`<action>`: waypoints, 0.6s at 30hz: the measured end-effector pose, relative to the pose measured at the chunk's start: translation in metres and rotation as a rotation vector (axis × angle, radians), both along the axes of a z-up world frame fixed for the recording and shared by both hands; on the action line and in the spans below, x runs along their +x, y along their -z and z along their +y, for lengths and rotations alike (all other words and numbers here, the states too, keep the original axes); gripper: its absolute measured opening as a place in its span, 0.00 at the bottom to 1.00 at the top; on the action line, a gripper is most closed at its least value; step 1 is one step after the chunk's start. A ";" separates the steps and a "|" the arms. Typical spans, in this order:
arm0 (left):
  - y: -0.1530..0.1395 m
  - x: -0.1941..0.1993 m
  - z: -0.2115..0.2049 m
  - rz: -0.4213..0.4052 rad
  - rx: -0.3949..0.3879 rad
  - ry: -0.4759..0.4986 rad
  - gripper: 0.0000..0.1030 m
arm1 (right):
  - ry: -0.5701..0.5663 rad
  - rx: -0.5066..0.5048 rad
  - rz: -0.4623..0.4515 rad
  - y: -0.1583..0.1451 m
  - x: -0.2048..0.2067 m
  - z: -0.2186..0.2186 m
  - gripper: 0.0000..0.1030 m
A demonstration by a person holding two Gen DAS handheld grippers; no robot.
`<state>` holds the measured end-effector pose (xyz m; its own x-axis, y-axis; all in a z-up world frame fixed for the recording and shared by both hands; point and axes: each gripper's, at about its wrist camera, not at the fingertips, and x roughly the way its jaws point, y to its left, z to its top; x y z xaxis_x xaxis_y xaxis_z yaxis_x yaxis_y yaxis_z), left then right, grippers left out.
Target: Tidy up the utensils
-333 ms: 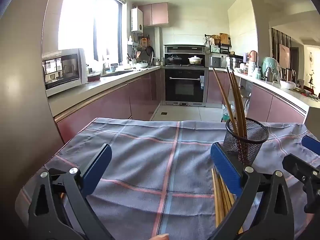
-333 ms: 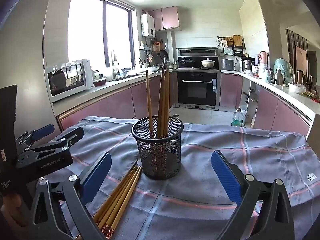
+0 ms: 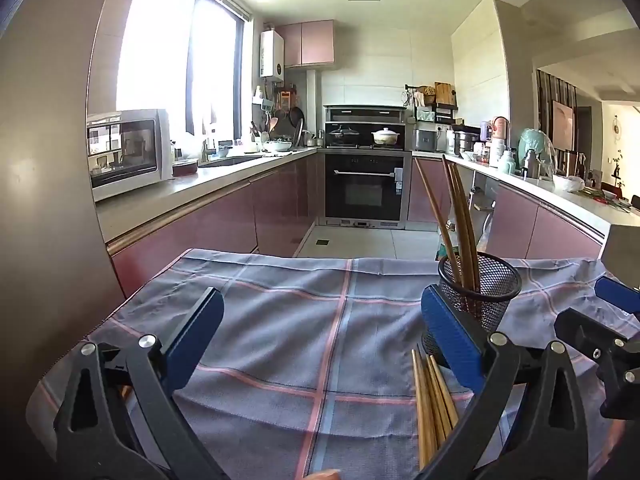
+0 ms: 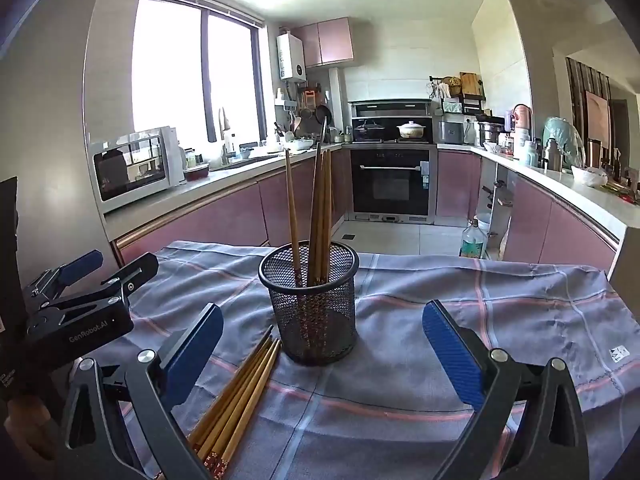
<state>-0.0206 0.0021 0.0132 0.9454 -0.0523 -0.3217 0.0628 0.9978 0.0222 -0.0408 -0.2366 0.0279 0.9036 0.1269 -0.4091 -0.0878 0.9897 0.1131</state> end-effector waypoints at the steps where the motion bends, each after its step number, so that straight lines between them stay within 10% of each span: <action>1: -0.001 -0.001 -0.001 -0.003 0.001 0.002 0.95 | -0.002 -0.001 -0.003 0.000 0.000 0.001 0.94; 18: -0.001 -0.003 0.002 -0.024 -0.030 0.001 0.95 | 0.001 -0.014 -0.031 -0.004 0.000 0.008 0.94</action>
